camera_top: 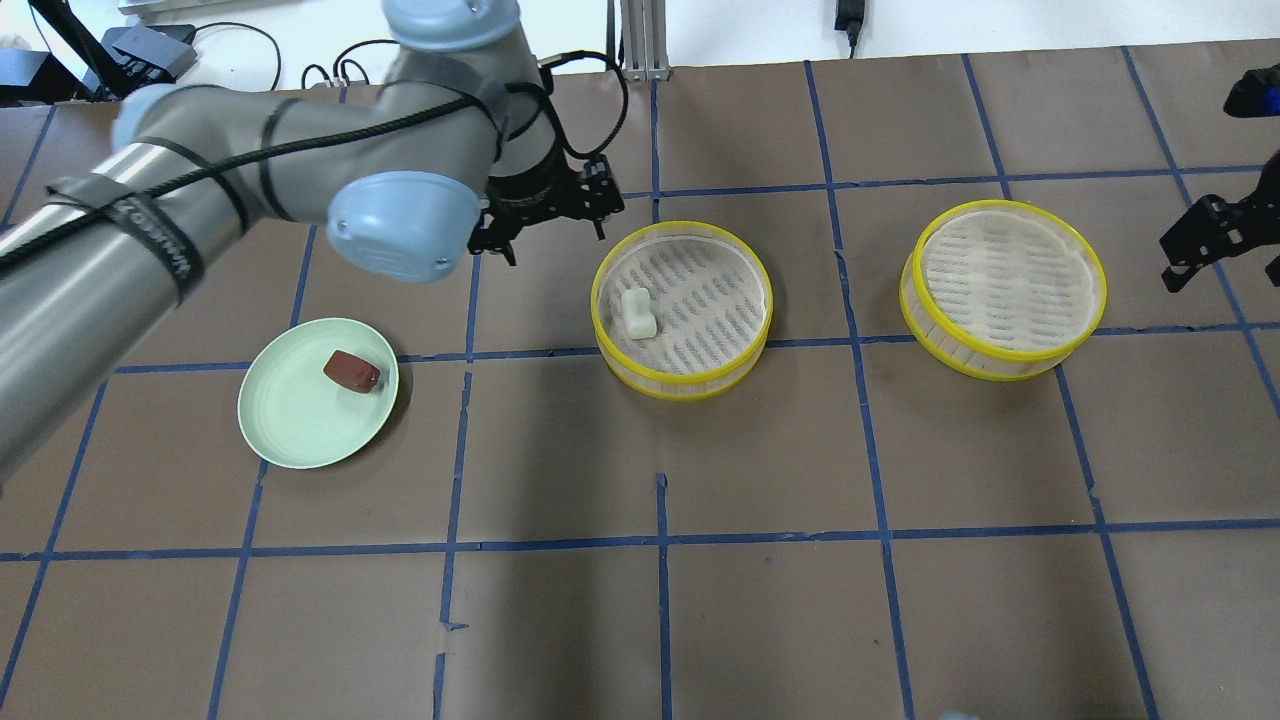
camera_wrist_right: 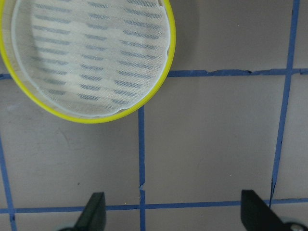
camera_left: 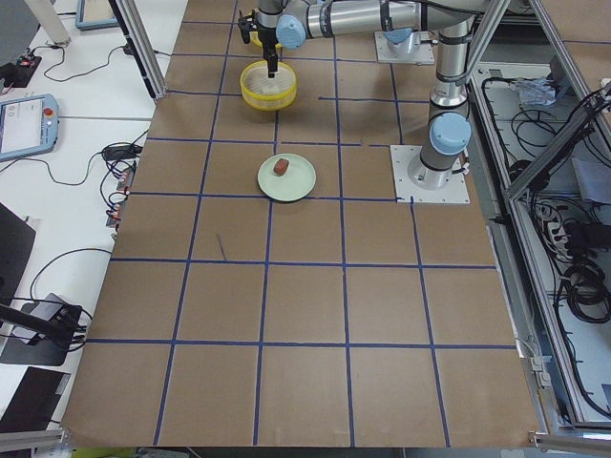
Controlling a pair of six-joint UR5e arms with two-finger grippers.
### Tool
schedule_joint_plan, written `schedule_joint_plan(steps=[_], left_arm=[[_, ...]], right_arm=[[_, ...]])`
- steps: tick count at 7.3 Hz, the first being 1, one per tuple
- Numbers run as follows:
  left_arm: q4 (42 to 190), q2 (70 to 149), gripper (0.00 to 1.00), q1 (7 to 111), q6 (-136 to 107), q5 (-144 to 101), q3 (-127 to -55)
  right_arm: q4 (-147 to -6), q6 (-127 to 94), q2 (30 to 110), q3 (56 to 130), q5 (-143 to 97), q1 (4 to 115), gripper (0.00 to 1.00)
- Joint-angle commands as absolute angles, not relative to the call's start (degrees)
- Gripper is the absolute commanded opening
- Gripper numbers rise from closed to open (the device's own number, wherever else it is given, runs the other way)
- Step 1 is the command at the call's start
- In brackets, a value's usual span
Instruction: Stack buns with steamer
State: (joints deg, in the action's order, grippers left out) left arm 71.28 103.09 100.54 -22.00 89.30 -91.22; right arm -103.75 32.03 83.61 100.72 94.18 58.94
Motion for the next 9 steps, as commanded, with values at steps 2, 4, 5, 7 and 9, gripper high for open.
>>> schedule_joint_plan(steps=[2,4,5,7,9], left_arm=[[81.8,95.7,1.0,92.6,-7.6,90.1,-92.2],[81.8,95.6,1.0,92.7,-7.6,90.1,-92.3],[81.7,95.6,1.0,92.7,-7.6,90.1,-92.3],[81.8,95.6,1.0,92.7,-7.6,90.1,-92.3],[81.8,95.6,1.0,92.9,-7.6,91.7,-92.4]], right_arm=[[-125.1,41.6,77.1,109.6,89.3,53.5,1.0],[-133.2,35.7,72.1,107.5,87.4,53.6,1.0],[-133.2,32.6,72.1,107.1,83.3,53.5,1.0],[-133.2,31.9,69.4,106.4,82.6,55.1,1.0],[-133.6,32.0,68.3,105.4,82.6,57.1,1.0]])
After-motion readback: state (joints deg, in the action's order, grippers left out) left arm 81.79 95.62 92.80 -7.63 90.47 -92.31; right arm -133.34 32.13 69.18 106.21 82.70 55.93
